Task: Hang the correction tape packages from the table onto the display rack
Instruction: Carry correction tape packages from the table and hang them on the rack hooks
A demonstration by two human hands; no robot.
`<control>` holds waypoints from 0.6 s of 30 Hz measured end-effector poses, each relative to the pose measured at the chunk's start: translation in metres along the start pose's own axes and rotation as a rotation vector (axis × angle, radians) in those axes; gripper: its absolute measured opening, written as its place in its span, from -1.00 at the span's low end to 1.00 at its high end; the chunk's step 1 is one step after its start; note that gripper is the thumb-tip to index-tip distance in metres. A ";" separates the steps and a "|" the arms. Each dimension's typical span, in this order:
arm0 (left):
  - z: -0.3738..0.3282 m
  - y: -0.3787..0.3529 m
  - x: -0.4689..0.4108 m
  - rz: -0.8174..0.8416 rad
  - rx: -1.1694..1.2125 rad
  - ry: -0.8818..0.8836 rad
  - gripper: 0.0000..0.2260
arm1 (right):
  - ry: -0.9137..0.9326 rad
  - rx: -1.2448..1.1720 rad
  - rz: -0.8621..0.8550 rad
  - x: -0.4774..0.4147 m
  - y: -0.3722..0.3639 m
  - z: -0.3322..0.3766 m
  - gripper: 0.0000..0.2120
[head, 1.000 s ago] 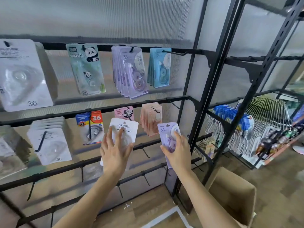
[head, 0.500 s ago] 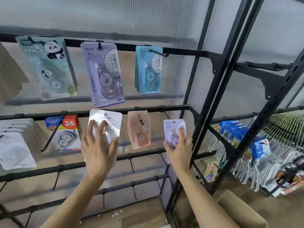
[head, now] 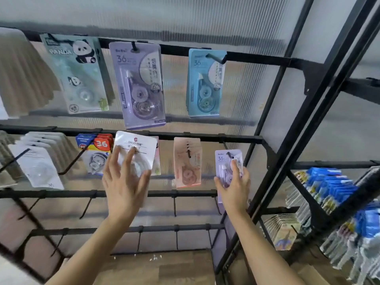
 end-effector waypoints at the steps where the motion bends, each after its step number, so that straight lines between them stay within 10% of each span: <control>1: 0.000 0.000 0.000 -0.002 -0.005 0.000 -0.37 | 0.004 -0.002 0.022 -0.006 -0.005 0.000 -0.36; 18: -0.003 0.002 -0.003 0.040 -0.050 0.047 -0.37 | 0.017 -0.040 0.143 -0.038 -0.048 -0.001 -0.32</control>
Point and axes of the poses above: each hand's wrist, its own x-axis away from the middle knuckle, its own y-axis out of the back of the hand, z = x × y, the point moved 1 cm from there along -x, towards the middle knuckle, and after that the axes turned 15 degrees about -z, right-handed, at the moved point
